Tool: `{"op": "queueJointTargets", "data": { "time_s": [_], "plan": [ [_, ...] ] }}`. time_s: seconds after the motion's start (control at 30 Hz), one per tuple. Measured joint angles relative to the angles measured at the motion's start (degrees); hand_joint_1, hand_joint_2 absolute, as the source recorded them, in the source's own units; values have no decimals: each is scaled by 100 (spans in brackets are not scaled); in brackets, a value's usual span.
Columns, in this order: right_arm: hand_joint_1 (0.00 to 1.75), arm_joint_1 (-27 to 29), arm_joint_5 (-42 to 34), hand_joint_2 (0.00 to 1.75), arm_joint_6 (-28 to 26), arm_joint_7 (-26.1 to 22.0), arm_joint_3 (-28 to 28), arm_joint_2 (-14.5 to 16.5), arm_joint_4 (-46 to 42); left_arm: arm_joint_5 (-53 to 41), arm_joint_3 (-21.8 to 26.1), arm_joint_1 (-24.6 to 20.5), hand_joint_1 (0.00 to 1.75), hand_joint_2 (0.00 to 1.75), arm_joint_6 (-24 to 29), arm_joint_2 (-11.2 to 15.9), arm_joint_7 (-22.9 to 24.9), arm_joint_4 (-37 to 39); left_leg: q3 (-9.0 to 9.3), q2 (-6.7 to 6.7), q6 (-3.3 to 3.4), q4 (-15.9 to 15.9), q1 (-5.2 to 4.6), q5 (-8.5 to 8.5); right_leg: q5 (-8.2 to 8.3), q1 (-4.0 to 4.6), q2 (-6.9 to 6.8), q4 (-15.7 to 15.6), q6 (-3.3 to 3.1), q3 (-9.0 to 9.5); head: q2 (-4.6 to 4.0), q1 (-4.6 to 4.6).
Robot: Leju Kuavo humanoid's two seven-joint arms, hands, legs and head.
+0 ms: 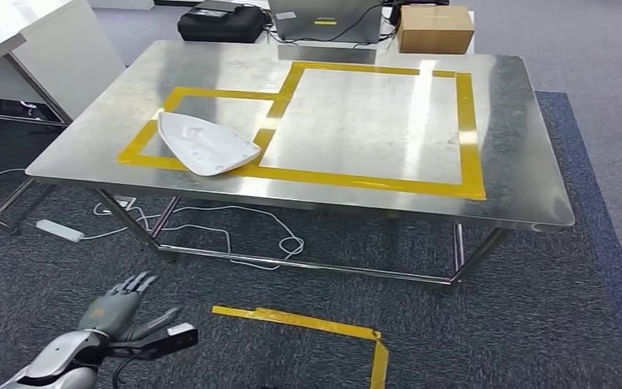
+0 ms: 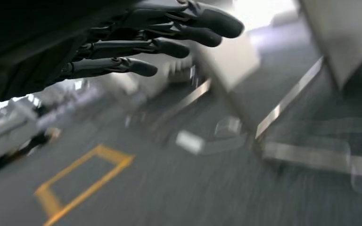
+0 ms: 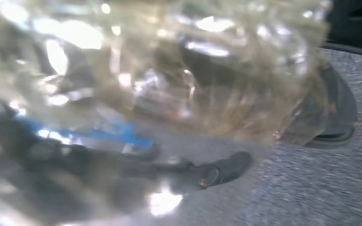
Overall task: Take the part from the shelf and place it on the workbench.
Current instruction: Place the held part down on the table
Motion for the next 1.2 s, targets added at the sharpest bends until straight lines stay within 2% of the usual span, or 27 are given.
{"op": "queueJointTargets", "data": {
  "time_s": [0.03,0.1,0.17,0.2,0.27,0.3,0.37,0.4,0.43,0.47,0.5,0.53,0.6,0.63,0.67,0.7,0.77,0.8,0.83,0.87,0.93,0.97,1.0,1.03,1.1,1.17,1.2],
  "plan": [
    [0,54,0,0,0,0,-71,0,0,129,-15,112,0,0,0,-31,61,86,182,1,0,-165,11,125,39,2,1,17,15,-70,0,-1],
    [0,148,0,0,0,0,-217,0,0,334,-51,292,0,0,11,-88,149,241,756,1,19,-944,20,338,105,11,0,54,61,-186,0,-4],
    [0,208,-1,0,0,-1,-328,0,-1,430,-84,406,0,0,28,-128,177,351,1179,-9,67,-1624,5,350,178,25,-14,80,127,-262,0,-5],
    [0,228,-1,0,0,-2,-373,0,-2,479,-99,447,0,0,22,-144,196,401,1246,-15,98,-1771,-14,329,219,24,-24,83,164,-290,0,-6],
    [0,283,-2,0,0,-10,-474,1,-2,652,-125,527,0,0,-12,-174,287,511,1192,-7,184,-1819,-35,387,260,0,-27,91,235,-334,0,-9],
    [0,335,-3,0,0,-20,-546,3,-4,783,-138,574,0,0,-24,-186,358,574,1151,3,236,-1829,-39,432,163,-13,-16,157,263,-388,0,-2],
    [0,477,-3,0,0,-40,-744,14,-14,1130,-175,698,0,0,31,-218,485,717,1050,23,323,-1844,-49,529,-313,-30,17,624,294,-566,0,22],
    [0,561,-3,0,0,-44,-870,23,-21,1343,-205,776,0,0,93,-237,535,800,984,25,351,-1839,-69,576,-615,-31,28,1015,300,-673,0,38],
    [0,641,-3,0,0,-44,-1003,31,-30,1552,-242,856,0,0,165,-257,567,886,918,30,367,-1832,-91,624,-834,-31,35,1398,299,-747,0,45],
    [0,716,-3,0,0,-44,-1131,40,-38,1737,-278,935,0,0,233,-277,590,969,848,34,379,-1822,-112,671,-926,-27,38,1670,290,-765,0,48],
    [0,785,-3,0,0,-44,-1258,49,-48,1914,-312,1010,0,0,303,-292,608,1051,773,37,387,-1806,-133,717,-883,-16,39,1763,271,-695,0,48],
    [0,843,-3,0,0,-44,-1367,56,-60,2067,-346,1070,0,0,369,-300,617,1121,705,37,390,-1789,-148,758,-732,1,41,1632,245,-523,0,47],
    [0,939,-3,0,0,-44,-1568,66,-86,2352,-423,1162,0,0,525,-309,628,1229,590,23,383,-1755,-171,839,-448,57,45,861,168,76,0,47],
    [0,979,-3,0,0,-43,-1656,67,-97,2469,-469,1196,0,0,610,-316,639,1262,552,15,370,-1740,-183,882,-414,79,46,391,135,403,0,45],
    [0,1010,-3,0,0,-48,-1740,69,-106,2569,-513,1227,0,0,705,-324,658,1287,523,9,353,-1729,-190,928,-434,99,47,27,111,622,0,44],
    [0,1040,-3,0,0,-65,-1809,70,-113,2649,-552,1252,0,0,794,-336,693,1306,500,7,331,-1723,-191,977,-476,114,48,-196,95,742,0,42],
    [0,1104,-4,0,0,-113,-1915,76,-124,2799,-647,1284,0,0,961,-355,807,1338,461,0,279,-1712,-176,1043,-425,111,36,-274,58,698,-1,48],
    [0,1136,-4,0,0,-134,-1955,80,-130,2888,-718,1295,0,0,1036,-361,872,1350,431,-7,244,-1664,-168,964,-369,102,21,-276,21,657,-1,52],
    [0,1170,-4,0,0,-143,-2001,85,-135,2991,-805,1307,0,0,1108,-363,928,1359,388,-14,204,-1526,-157,770,-307,89,1,-285,-19,605,-1,46],
    [0,1203,-4,0,0,-146,-2044,90,-142,3097,-893,1317,0,0,1174,-362,963,1368,327,-20,163,-1280,-138,478,-246,76,-18,-286,-50,545,-1,43],
    [0,1270,-4,0,0,-148,-2125,93,-150,3279,-1038,1333,0,0,1269,-359,989,1375,199,-19,87,-555,-85,-106,-144,77,-43,-247,-68,396,-1,24],
    [0,1300,-4,0,0,-149,-2159,94,-152,3342,-1093,1335,0,0,1302,-358,989,1376,176,-19,55,-239,-54,-227,-95,77,-53,-209,-59,302,-1,25],
    [0,1321,-4,0,0,-149,-2187,94,-153,3386,-1141,1337,0,0,1327,-358,989,1376,211,-19,27,-55,-23,-208,-51,74,-62,-161,-46,202,-1,24],
    [0,1338,-4,0,0,-149,-2216,94,-153,3420,-1184,1336,0,0,1349,-358,989,1376,331,-18,0,-58,9,-76,-9,68,-66,-101,-28,98,-1,23],
    [0,1375,-4,0,0,-149,-2265,91,-162,3502,-1262,1334,0,0,1386,-353,989,1376,838,-20,-43,-613,72,203,65,57,-65,31,27,-96,0,19],
    [0,1427,-4,0,0,-149,-2321,82,-192,3614,-1347,1330,0,0,1436,-333,987,1375,1379,-34,-29,-1392,89,182,131,62,-63,157,94,-246,0,12],
    [0,1451,-4,0,0,-149,-2346,78,-212,3671,-1392,1331,0,0,1463,-319,985,1375,1514,-41,5,-1628,79,115,173,63,-64,193,129,-295,0,7]
  ]
}}
